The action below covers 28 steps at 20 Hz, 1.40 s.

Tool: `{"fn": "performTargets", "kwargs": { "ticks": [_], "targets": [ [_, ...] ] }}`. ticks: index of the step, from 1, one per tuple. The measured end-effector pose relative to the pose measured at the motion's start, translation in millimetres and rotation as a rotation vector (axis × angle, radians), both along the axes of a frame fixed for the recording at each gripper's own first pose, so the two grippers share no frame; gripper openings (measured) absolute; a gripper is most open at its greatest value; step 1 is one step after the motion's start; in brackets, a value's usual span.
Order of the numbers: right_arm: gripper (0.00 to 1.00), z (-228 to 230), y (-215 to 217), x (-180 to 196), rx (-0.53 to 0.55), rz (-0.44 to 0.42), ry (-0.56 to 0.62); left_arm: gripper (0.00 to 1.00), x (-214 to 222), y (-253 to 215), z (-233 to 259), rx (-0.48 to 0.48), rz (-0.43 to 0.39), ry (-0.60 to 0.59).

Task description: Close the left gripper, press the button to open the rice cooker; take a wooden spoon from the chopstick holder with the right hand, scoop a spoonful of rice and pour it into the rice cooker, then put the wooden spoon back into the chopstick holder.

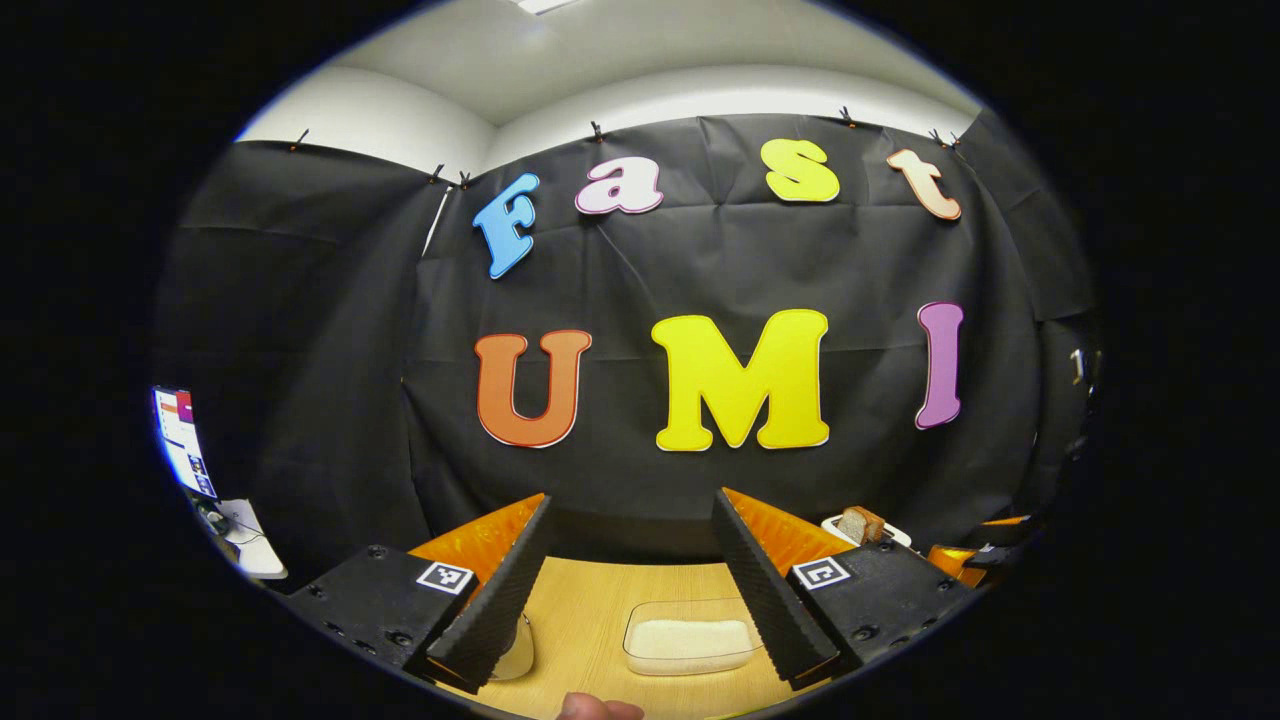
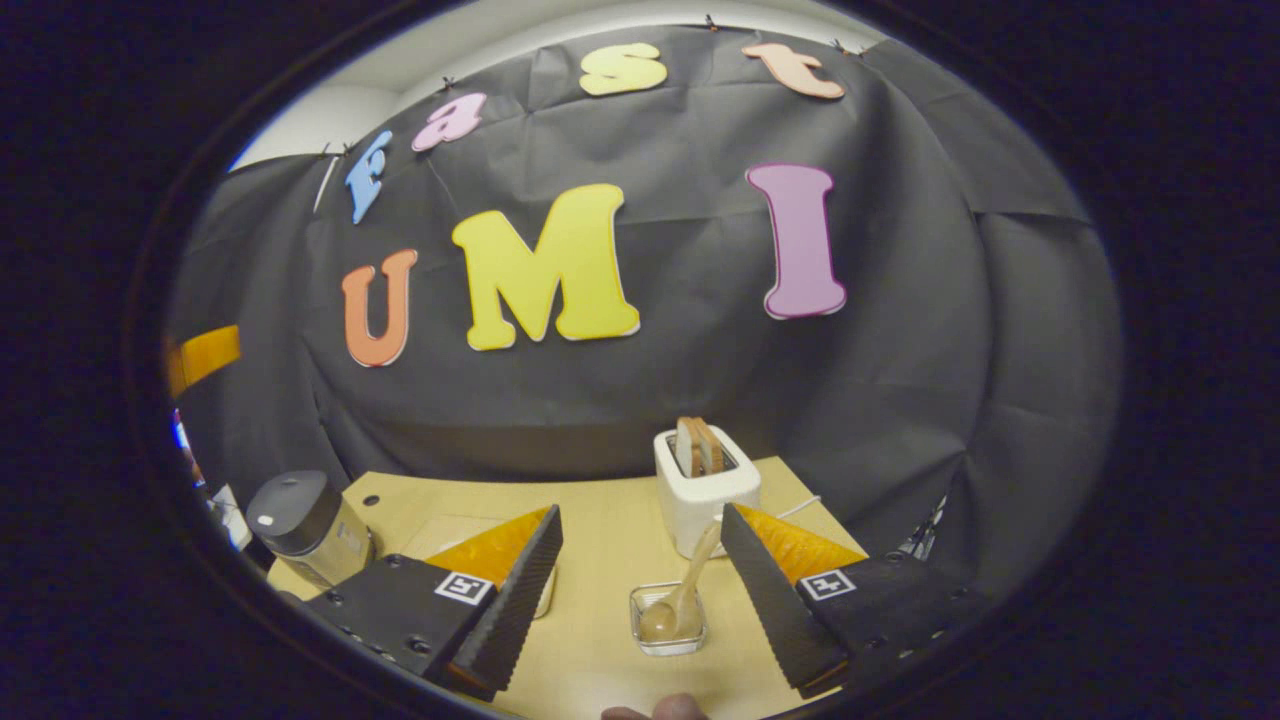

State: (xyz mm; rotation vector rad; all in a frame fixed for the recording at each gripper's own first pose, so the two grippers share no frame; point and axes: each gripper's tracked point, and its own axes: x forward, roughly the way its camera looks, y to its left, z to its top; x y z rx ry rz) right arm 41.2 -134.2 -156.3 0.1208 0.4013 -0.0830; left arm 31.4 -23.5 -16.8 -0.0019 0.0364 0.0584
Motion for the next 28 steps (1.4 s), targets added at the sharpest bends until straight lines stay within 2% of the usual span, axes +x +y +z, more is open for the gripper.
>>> {"fn": "performTargets", "kwargs": {
  "ticks": [1, 4, 5, 7, 10, 11, 12, 13, 14, 17, 18, 19, 22, 23, 24, 26, 28],
  "targets": [
    [0.95, -15, -8, 5, 0.010, -0.006, 0.033, 0.99, 2, 0, -2, 0.001, 0.005, 0.005],
    [0.96, -56, -24, 21, 0.049, -0.009, 0.124, 1.00, 4, 1, -4, 0.005, 0.029, 0.018],
    [0.92, -68, -26, 26, 0.056, -0.007, 0.147, 0.99, 4, 2, -4, 0.008, 0.040, 0.019],
    [0.96, -90, -29, 36, 0.086, 0.003, 0.195, 0.99, 5, 3, -7, 0.015, 0.056, 0.030],
    [0.95, -118, -32, 54, 0.108, 0.022, 0.244, 0.99, 4, 6, -9, 0.019, 0.080, 0.043],
    [0.92, -128, -34, 59, 0.115, 0.018, 0.264, 0.99, 4, 6, -11, 0.019, 0.089, 0.050],
    [0.96, -137, -35, 62, 0.123, 0.012, 0.283, 0.99, 4, 7, -12, 0.018, 0.096, 0.057],
    [0.92, -144, -35, 64, 0.127, 0.009, 0.302, 0.99, 4, 8, -14, 0.018, 0.102, 0.063],
    [0.96, -146, -35, 65, 0.130, 0.009, 0.308, 0.99, 4, 10, -16, 0.020, 0.112, 0.066],
    [0.95, -145, -33, 65, 0.132, 0.013, 0.302, 0.99, 1, 21, -31, 0.008, 0.129, 0.095],
    [0.92, -142, -33, 66, 0.131, 0.015, 0.293, 1.00, 0, 30, -44, -0.023, 0.143, 0.118],
    [0.95, -138, -32, 66, 0.129, 0.017, 0.281, 0.99, -3, 45, -61, -0.051, 0.174, 0.162],
    [0.96, -124, -30, 63, 0.098, 0.031, 0.251, 0.99, -23, 121, -113, -0.051, 0.307, 0.286],
    [0.92, -121, -31, 63, 0.087, 0.032, 0.240, 0.99, -31, 148, -127, -0.054, 0.342, 0.325],
    [0.96, -118, -32, 62, 0.079, 0.032, 0.233, 0.99, -37, 170, -139, -0.048, 0.364, 0.365],
    [0.95, -114, -36, 60, 0.073, 0.024, 0.229, 0.99, -46, 199, -164, -0.022, 0.375, 0.466],
    [0.95, -110, -40, 56, 0.065, 0.014, 0.222, 0.94, -49, 211, -184, -0.028, 0.331, 0.551]
  ]
}}
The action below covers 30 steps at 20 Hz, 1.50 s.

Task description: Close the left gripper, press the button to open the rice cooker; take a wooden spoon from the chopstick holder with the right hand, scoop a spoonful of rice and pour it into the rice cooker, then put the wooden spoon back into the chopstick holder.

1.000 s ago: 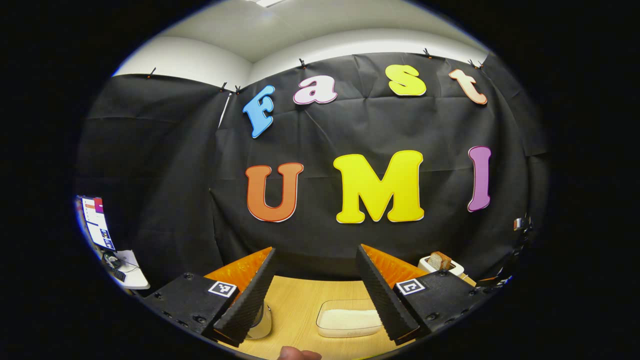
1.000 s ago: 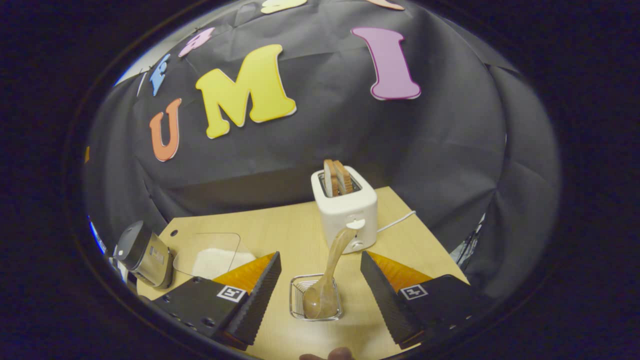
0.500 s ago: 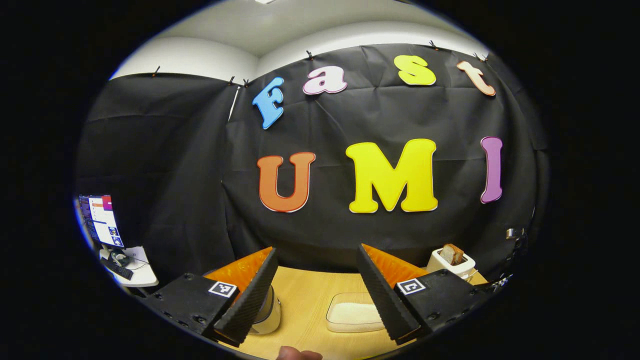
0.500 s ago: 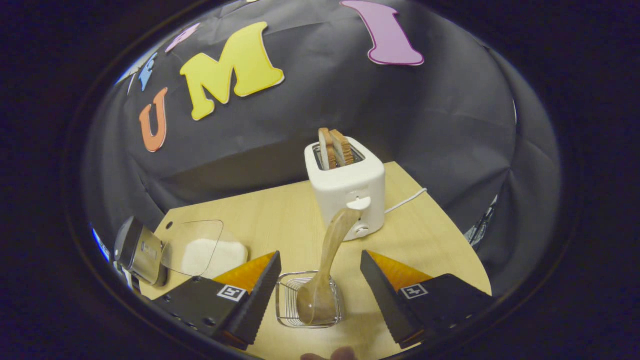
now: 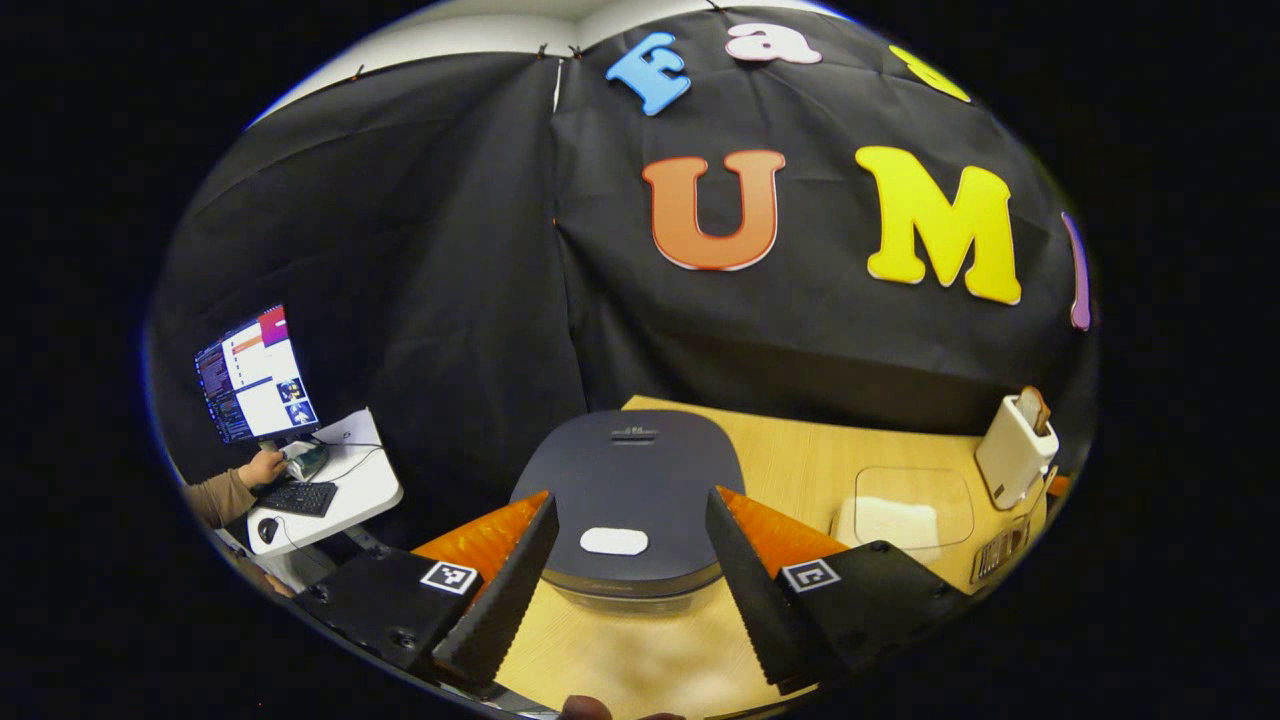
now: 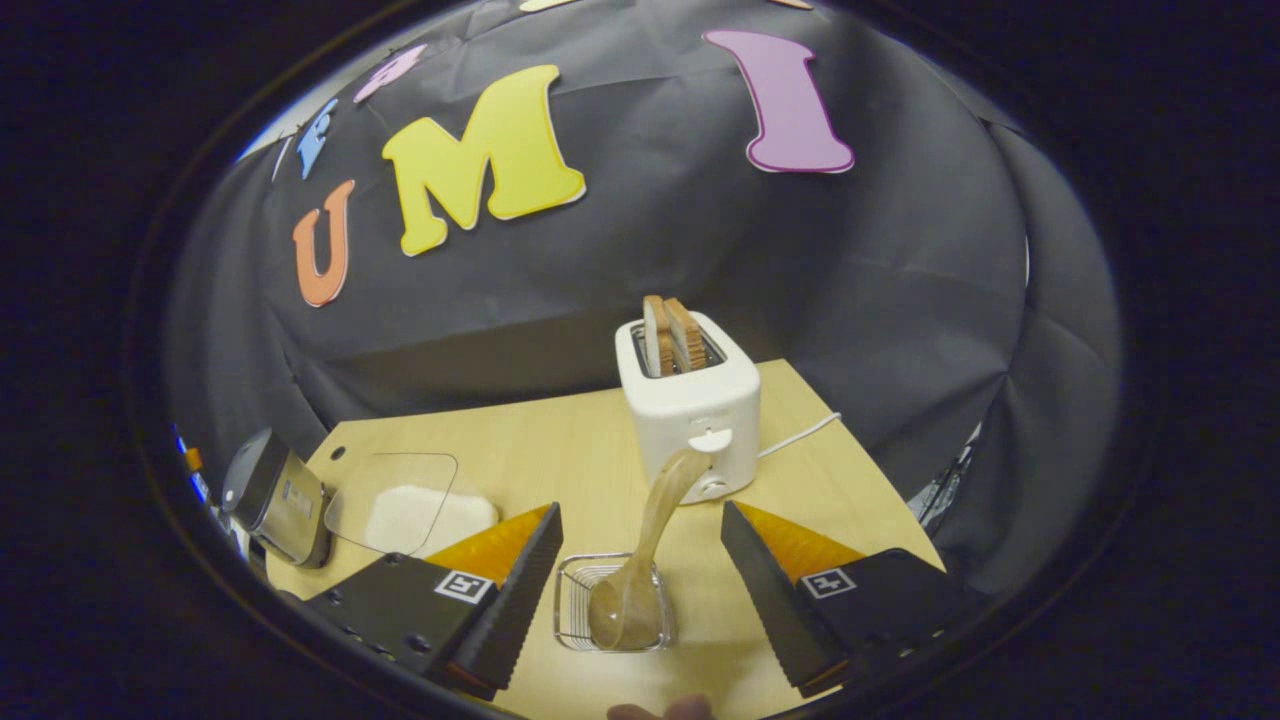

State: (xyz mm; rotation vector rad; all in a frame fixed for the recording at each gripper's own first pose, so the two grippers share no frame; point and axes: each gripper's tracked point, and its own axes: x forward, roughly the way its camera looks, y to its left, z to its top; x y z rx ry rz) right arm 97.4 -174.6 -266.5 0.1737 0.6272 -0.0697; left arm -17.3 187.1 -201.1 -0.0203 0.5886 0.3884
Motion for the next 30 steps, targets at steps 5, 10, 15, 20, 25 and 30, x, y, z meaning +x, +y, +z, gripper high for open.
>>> {"fn": "performTargets", "kwargs": {
  "ticks": [5, 10, 15, 20, 25, 30],
  "targets": [
    [0.95, 10, -10, -9, -0.028, -0.019, -0.017, 0.74, 9, 9, -21, -0.074, -0.033, 0.112],
    [0.95, 16, -17, -17, -0.036, -0.040, -0.032, 0.57, 15, 26, -37, -0.112, -0.050, 0.204],
    [0.95, 15, -19, -23, -0.037, -0.057, -0.034, 0.19, 12, 27, -57, -0.195, -0.052, 0.266],
    [0.95, 13, -17, -25, -0.024, -0.065, -0.034, 0.05, 17, 24, -65, -0.246, -0.063, 0.282],
    [0.95, 9, -18, -29, -0.015, -0.079, -0.034, 0.04, 20, 28, -71, -0.256, -0.046, 0.289],
    [0.95, 4, -6, -30, -0.006, -0.068, -0.019, 0.04, 13, 23, -72, -0.222, -0.027, 0.299]
  ]
}}
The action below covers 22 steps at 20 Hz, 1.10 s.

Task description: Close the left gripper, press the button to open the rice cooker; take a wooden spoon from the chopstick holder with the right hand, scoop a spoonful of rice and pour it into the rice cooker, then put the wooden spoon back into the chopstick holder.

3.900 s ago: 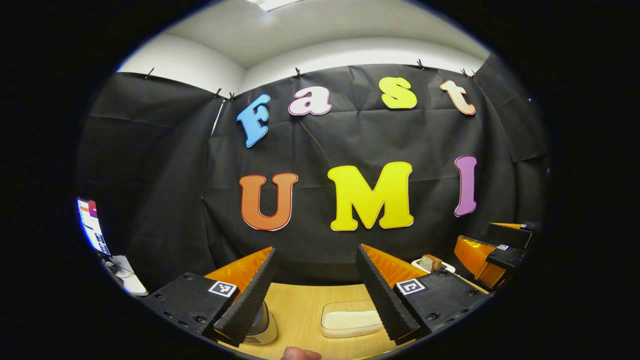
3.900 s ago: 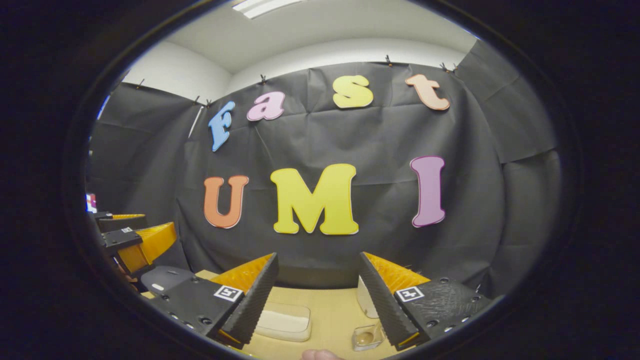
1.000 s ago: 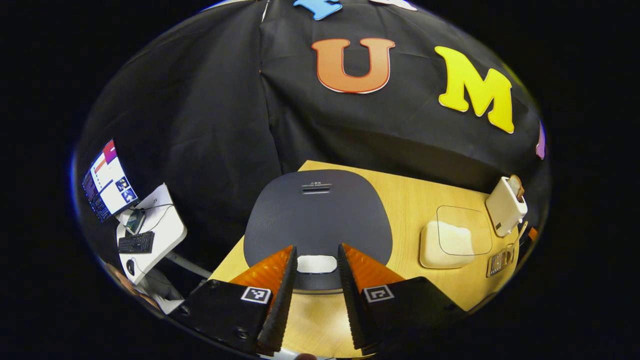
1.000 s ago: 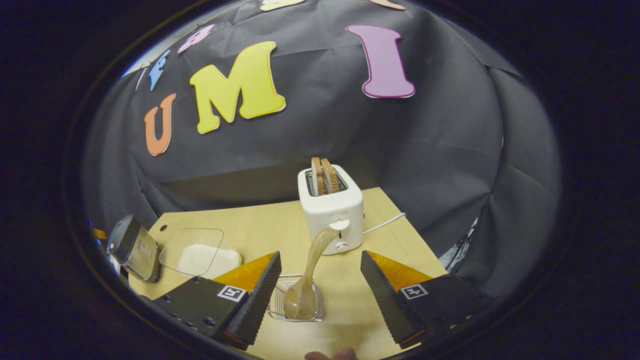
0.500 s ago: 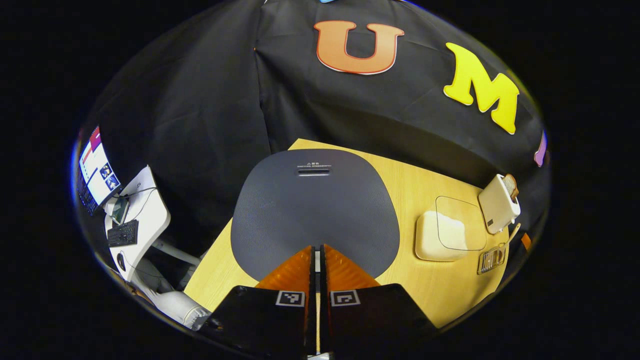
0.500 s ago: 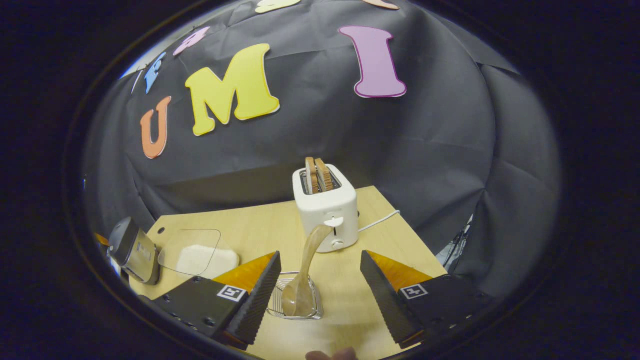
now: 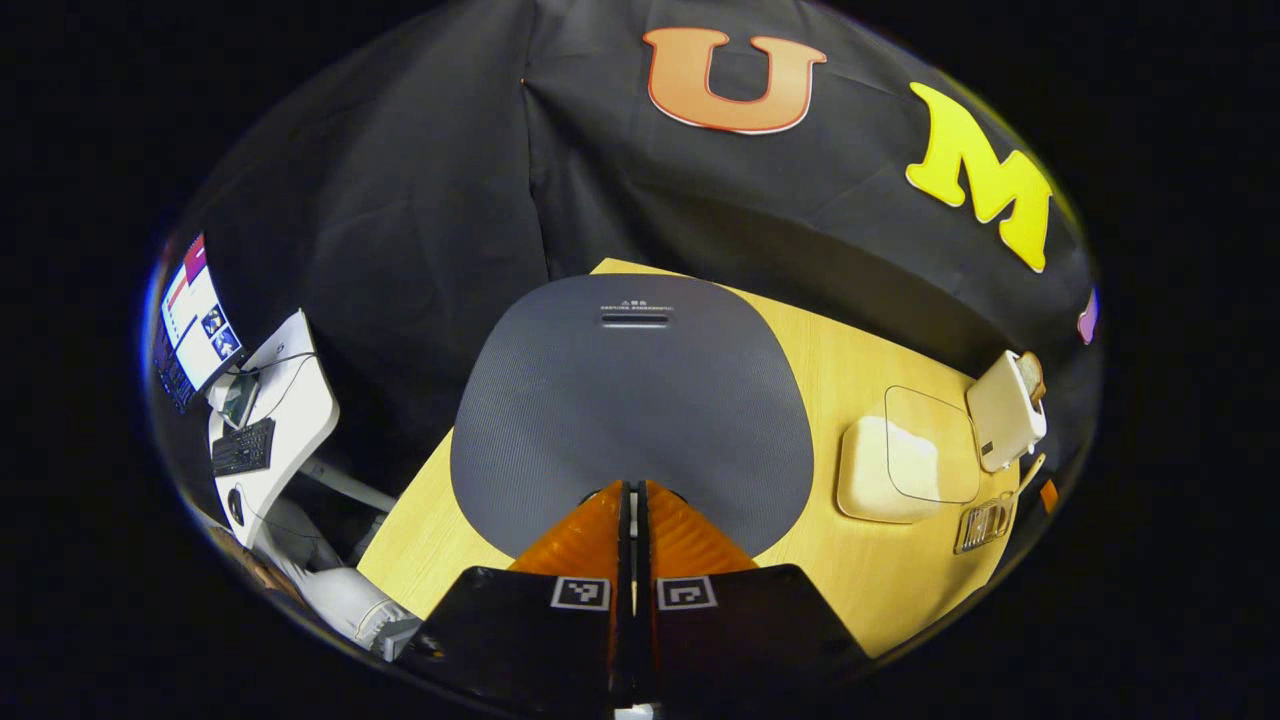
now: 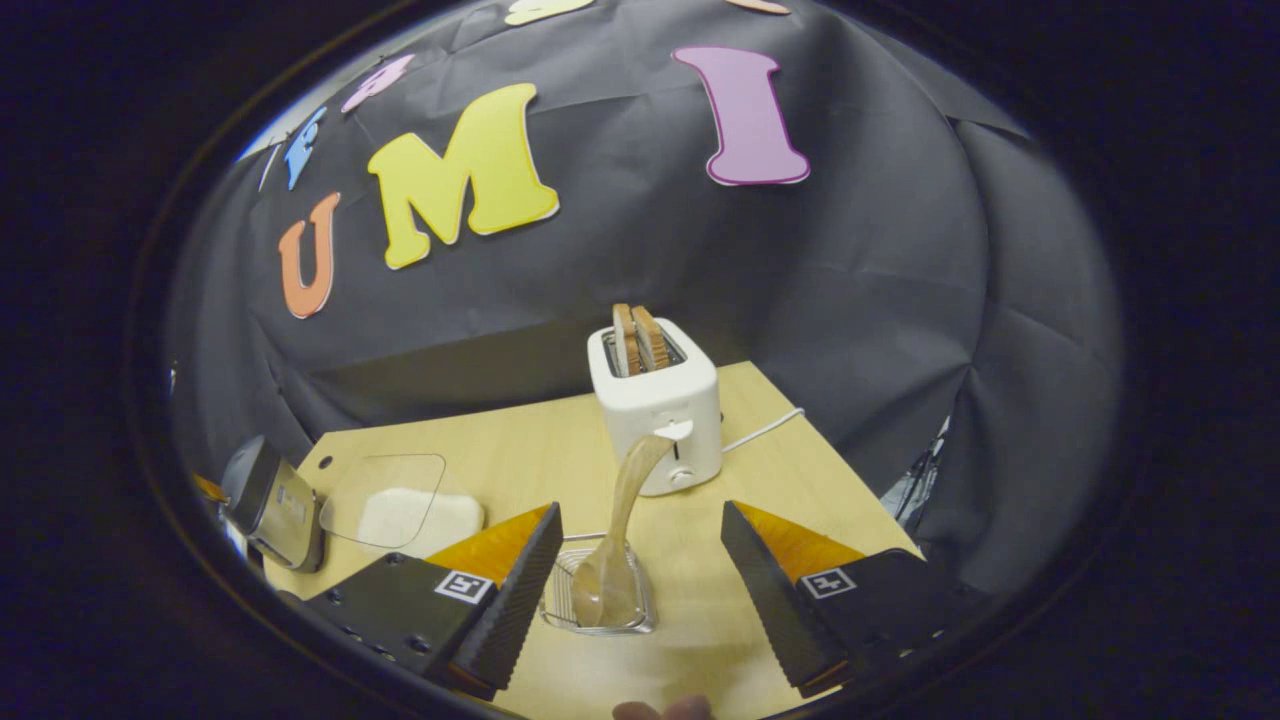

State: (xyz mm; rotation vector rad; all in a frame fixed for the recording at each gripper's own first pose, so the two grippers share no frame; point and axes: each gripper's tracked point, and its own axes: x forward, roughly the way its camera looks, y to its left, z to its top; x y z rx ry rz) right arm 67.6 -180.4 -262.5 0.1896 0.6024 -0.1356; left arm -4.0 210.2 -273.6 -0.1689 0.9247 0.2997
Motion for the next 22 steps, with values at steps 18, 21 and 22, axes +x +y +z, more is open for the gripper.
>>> {"fn": "performTargets", "kwargs": {
  "ticks": [18, 21, 22],
  "targets": [
    [0.95, 34, 0, -9, -0.060, 0.038, -0.067, 0.98, 27, 27, 173, 0.234, 0.085, -0.491],
    [0.95, 31, -2, -8, -0.065, 0.043, -0.060, 0.98, 21, 19, 180, 0.228, 0.087, -0.520],
    [0.95, 29, -2, -7, -0.059, 0.040, -0.057, 0.98, 20, 14, 183, 0.225, 0.084, -0.529]
  ]
}}
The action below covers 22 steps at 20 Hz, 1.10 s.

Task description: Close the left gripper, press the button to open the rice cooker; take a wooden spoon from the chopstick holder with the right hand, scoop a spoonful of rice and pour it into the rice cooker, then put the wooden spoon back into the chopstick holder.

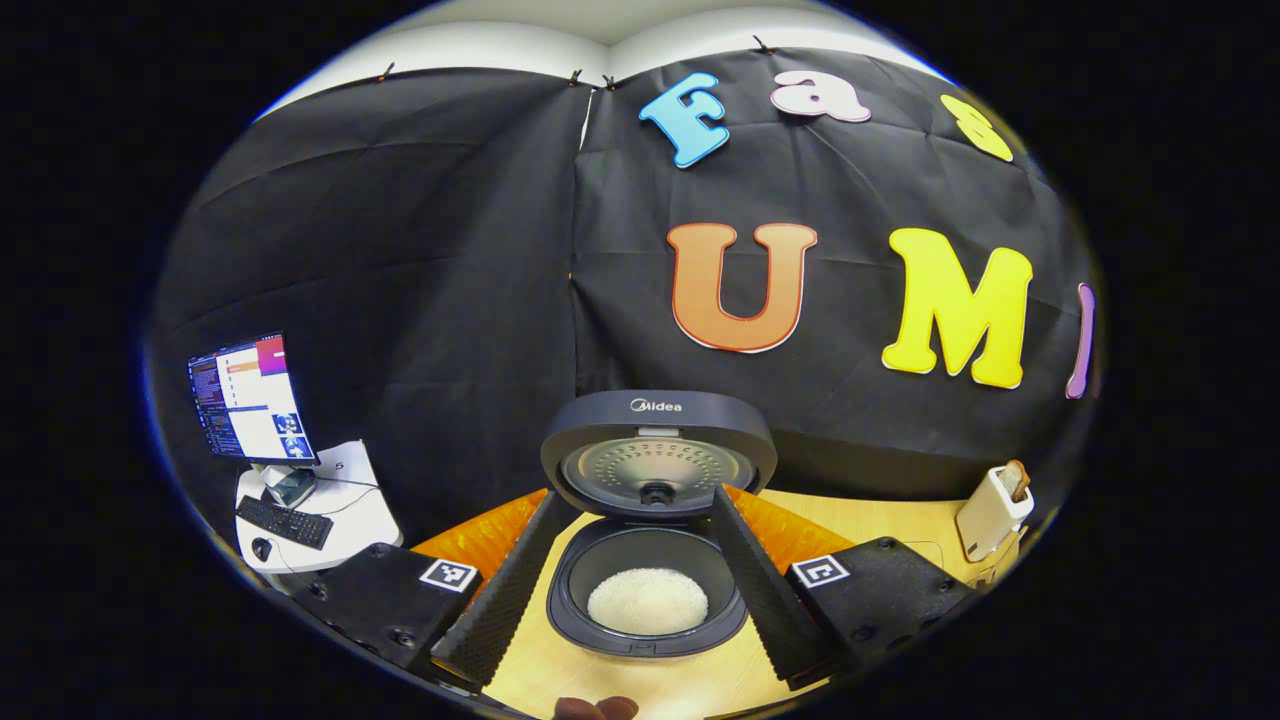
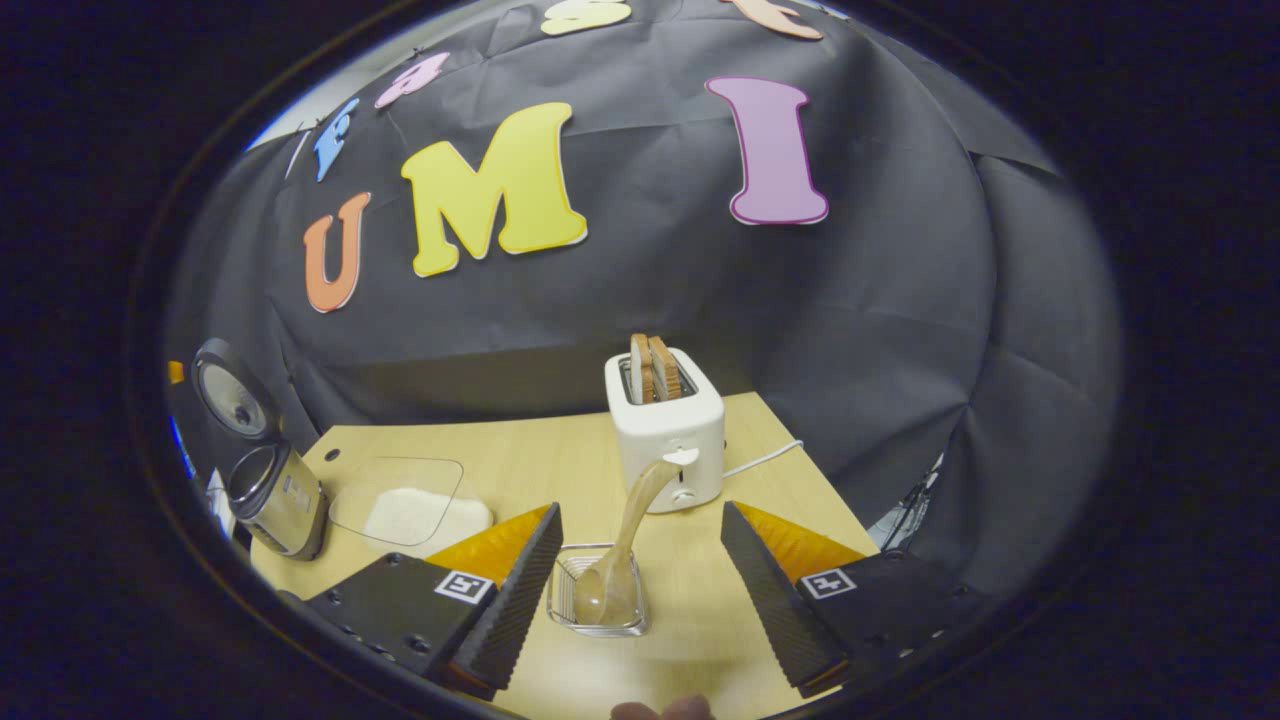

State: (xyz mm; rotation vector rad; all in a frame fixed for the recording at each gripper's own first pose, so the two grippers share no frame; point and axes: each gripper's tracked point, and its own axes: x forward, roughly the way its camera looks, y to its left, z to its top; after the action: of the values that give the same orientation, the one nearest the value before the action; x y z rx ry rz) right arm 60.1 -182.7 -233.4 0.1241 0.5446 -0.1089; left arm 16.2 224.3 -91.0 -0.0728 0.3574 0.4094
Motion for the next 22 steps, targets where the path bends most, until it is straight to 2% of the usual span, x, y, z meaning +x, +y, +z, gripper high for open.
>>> {"fn": "performTargets", "kwargs": {
  "ticks": [3, 4, 6, 11, 15, 22],
  "targets": [
    [0.95, -10, -1, 4, 0.014, -0.004, 0.016, 0.98, -1, -18, 7, 0.007, -0.024, -0.023],
    [0.99, -15, -1, 5, 0.018, -0.001, 0.025, 0.98, -2, -26, 8, 0.005, -0.033, -0.027],
    [0.95, -28, 0, 11, 0.038, 0.004, 0.050, 0.98, 0, -41, 7, 0.005, -0.067, -0.035],
    [0.96, -64, 3, 35, 0.075, 0.026, 0.110, 0.98, -9, -54, 0, -0.008, -0.059, -0.003],
    [0.95, -91, 7, 59, 0.109, 0.032, 0.153, 0.98, -11, -61, 5, 0.017, -0.065, 0.003],
    [0.95, -118, 11, 85, 0.166, 0.028, 0.197, 0.98, -17, -71, 5, 0.024, -0.060, 0.033]
  ]
}}
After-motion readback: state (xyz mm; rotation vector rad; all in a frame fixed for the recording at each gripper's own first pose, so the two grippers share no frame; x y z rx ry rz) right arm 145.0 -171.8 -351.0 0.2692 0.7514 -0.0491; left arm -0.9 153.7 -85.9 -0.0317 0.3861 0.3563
